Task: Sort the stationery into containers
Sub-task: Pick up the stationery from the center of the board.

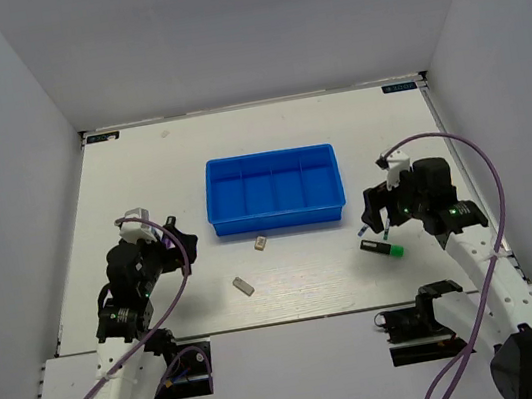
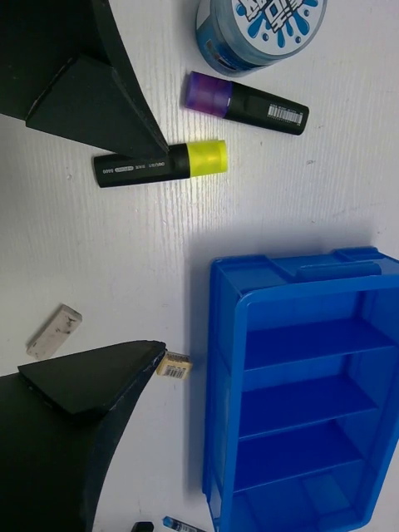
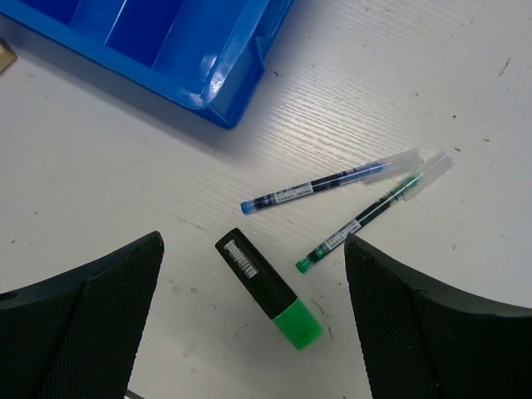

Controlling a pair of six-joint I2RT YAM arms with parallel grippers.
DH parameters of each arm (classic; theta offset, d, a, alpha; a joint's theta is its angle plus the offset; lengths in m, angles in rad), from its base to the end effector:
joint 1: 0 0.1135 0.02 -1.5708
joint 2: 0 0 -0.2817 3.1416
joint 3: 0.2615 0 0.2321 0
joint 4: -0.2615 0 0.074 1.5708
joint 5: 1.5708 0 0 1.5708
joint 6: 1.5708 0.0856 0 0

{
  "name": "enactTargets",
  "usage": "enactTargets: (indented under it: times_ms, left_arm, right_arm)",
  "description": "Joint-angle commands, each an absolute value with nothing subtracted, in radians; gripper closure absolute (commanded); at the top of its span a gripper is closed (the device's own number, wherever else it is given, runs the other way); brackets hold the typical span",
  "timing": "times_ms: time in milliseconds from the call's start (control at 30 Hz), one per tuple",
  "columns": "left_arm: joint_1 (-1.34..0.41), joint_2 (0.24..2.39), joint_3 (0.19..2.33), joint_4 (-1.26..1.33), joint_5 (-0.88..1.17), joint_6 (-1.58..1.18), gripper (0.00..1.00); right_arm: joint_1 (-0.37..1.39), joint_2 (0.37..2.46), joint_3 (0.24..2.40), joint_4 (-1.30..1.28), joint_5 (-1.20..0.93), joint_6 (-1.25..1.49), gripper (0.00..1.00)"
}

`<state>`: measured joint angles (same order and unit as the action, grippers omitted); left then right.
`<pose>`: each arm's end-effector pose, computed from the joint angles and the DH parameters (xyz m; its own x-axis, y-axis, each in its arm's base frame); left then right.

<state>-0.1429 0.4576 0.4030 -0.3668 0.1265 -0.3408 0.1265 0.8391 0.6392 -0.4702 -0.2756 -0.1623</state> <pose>0.1365 -0.0305 0.2206 -0.4669 -0.2678 -0.8428 0.1052 0.9294 -0.3536 0.1816 0.0466 0.2403 -0.5542 -0.2272 -0.8008 -0.4281 0.9028 0.0401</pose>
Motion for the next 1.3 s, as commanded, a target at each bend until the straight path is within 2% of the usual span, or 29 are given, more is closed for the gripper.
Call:
enactTargets:
  times_ms: [0,333,500,600,700,767,800,833,867,900,933,1000,1033,1067,1267]
  left_arm:
    - [-0.137,0.462,0.419,-0.37,0.141,-0.336,0.0]
    - [-0.137,0.457,0.419,-0.371,0.135,-0.334,0.0]
    - [-0.137,0.463,0.42,-0.38,0.118,-0.336,0.0]
    - [-0.137,0.469,0.42,-0.377,0.115,-0.333,0.13]
    - [-0.137,0.486,0.422,-0.376,0.114,-0.327,0.56]
    - [-0.138,0.494,0.425,-0.382,0.074,-0.324,0.81]
    - [-0.137,0.514,0.428,-0.38,0.06,-0.324,0.79]
    - [-0.137,0.528,0.434,-0.391,-0.016,-0.337,0.67]
    - [-0.137,0.541,0.46,-0.406,-0.049,-0.348,0.24]
    - [-0.137,0.61,0.478,-0.422,-0.078,-0.356,0.12]
    - [-0.137,0.676,0.548,-0.493,-0.174,-0.377,0.03]
    - [-0.138,0.78,0.6,-0.56,-0.221,-0.394,0.03]
    - [-0.135,0.816,0.662,-0.586,-0.266,-0.399,0.01]
    - [-0.137,0.878,0.681,-0.598,-0.281,-0.403,0.01]
    - [-0.126,1.101,0.784,-0.585,-0.383,-0.367,0.01]
  right_arm:
    - [0.127,0.821,0.67,-0.479,-0.325,-0.189,0.1]
    - [0.124,0.821,0.655,-0.505,-0.356,-0.294,0.1]
    - [0.123,0.87,0.653,-0.486,-0.192,-0.288,0.1]
    - [0.124,0.877,0.664,-0.476,-0.117,-0.273,0.1]
    - [0.123,0.865,0.666,-0.489,-0.133,-0.288,0.1]
    - [0.123,0.862,0.67,-0.512,-0.152,-0.313,0.1]
    - [0.124,0.864,0.673,-0.518,-0.226,-0.371,0.1]
    - [0.124,0.867,0.678,-0.549,-0.233,-0.382,0.1]
    - [0.13,0.868,0.675,-0.554,-0.241,-0.373,0.11]
    - [0.127,0.871,0.68,-0.56,-0.286,-0.371,0.31]
    - [0.13,0.876,0.692,-0.563,-0.29,-0.371,0.99]
    - [0.13,0.873,0.699,-0.558,-0.276,-0.324,1.0]
    - [0.13,0.874,0.698,-0.554,-0.287,-0.316,0.67]
    - [0.133,0.873,0.699,-0.549,-0.29,-0.314,0.1]
    - [0.133,0.876,0.71,-0.572,-0.35,-0.321,0.09]
